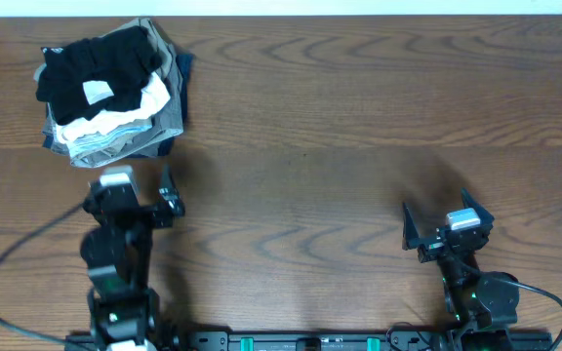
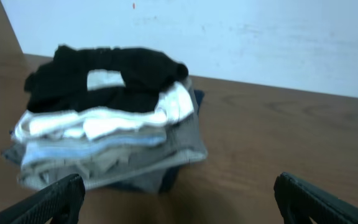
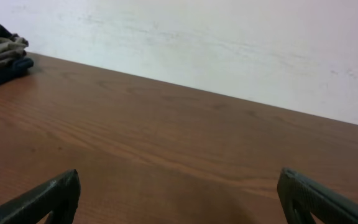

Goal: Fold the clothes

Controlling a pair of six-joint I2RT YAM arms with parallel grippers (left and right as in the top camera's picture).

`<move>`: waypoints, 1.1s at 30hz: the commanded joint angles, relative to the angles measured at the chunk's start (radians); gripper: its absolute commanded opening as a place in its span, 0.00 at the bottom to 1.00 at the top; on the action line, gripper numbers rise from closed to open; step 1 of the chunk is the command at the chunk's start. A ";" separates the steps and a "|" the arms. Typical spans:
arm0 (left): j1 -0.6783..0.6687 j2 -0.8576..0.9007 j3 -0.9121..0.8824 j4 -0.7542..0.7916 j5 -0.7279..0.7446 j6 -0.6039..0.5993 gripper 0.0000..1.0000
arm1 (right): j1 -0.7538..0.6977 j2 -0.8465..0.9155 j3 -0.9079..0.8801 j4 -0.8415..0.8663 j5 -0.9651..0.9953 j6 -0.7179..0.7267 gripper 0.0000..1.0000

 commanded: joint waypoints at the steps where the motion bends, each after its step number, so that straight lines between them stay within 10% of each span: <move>1: -0.003 -0.119 -0.090 0.030 0.007 -0.010 0.98 | -0.007 -0.006 -0.002 -0.005 0.009 -0.010 0.99; 33: -0.086 -0.525 -0.227 -0.239 0.018 -0.009 0.98 | -0.007 -0.006 -0.002 -0.005 0.009 -0.010 0.99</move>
